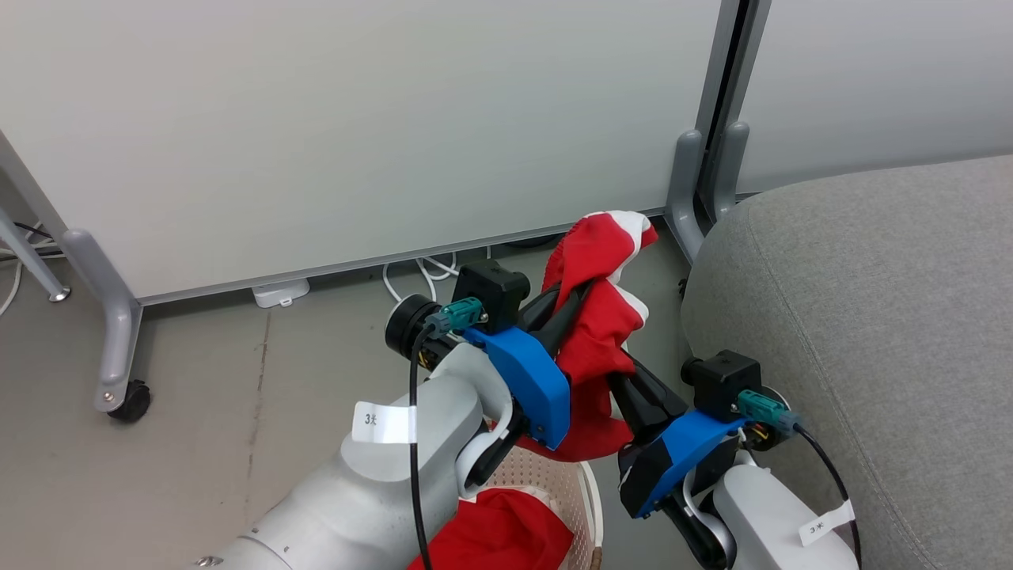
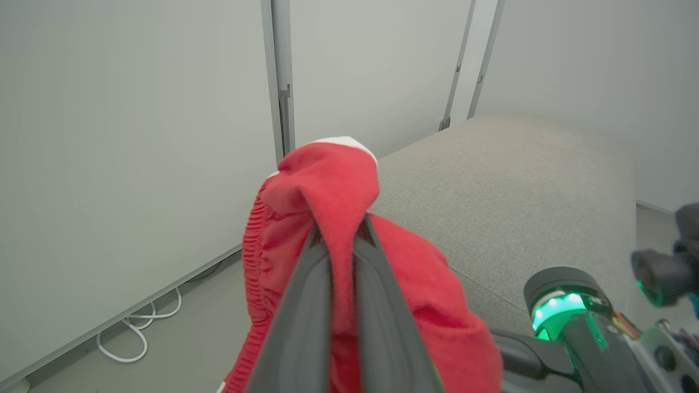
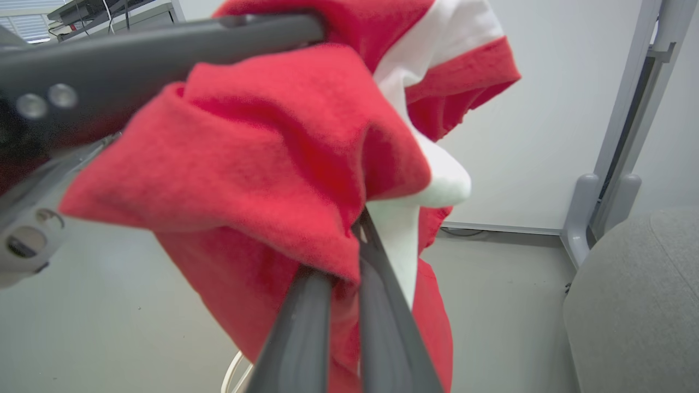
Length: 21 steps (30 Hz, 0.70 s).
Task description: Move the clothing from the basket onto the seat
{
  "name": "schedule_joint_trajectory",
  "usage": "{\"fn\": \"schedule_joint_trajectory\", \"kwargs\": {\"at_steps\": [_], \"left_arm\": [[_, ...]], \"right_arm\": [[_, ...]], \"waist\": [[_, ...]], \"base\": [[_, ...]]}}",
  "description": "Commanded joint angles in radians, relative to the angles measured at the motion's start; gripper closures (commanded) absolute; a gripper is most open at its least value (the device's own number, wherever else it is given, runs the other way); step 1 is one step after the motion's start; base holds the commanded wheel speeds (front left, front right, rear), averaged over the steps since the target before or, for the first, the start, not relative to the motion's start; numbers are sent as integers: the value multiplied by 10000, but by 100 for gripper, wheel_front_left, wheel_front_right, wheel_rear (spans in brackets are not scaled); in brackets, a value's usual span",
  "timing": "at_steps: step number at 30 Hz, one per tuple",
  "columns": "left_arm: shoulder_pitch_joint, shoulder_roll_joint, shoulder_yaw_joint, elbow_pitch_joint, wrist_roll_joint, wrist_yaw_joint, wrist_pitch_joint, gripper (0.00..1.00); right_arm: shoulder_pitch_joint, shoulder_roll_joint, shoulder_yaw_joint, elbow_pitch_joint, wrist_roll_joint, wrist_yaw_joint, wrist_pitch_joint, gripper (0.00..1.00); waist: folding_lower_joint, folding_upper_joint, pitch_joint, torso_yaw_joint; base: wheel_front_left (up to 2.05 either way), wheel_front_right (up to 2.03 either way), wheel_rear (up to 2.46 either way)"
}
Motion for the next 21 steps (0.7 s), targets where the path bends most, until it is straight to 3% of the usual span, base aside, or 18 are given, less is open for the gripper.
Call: {"fn": "schedule_joint_trajectory", "kwargs": {"at_steps": [1, 6, 7, 9, 21], "left_arm": [[-187, 5, 49, 41, -19, 13, -54, 100], [-183, 5, 38, 65, -38, 17, -53, 100], [-165, 5, 29, 74, -50, 21, -53, 78], [-144, 5, 0, 87, -59, 39, -53, 0], [-150, 7, -27, 165, -100, 110, -52, 0]], "right_arm": [[-11, -32, -18, -40, 63, 5, -45, 100], [13, -32, -26, -62, 90, 5, -45, 100], [18, -32, -23, -59, 94, 3, -43, 100], [26, -32, -12, -62, 96, 5, -45, 100], [64, -32, 1, -129, 84, 5, -45, 100]], "waist": [[0, 0, 4, -7], [0, 0, 12, -22], [0, 0, 11, -24], [0, 0, 8, -24], [0, 0, 13, -32]], "base": [[0, 0, 0], [0, 0, 0], [0, 0, 0], [0, 0, 0], [0, 0, 0]]}}
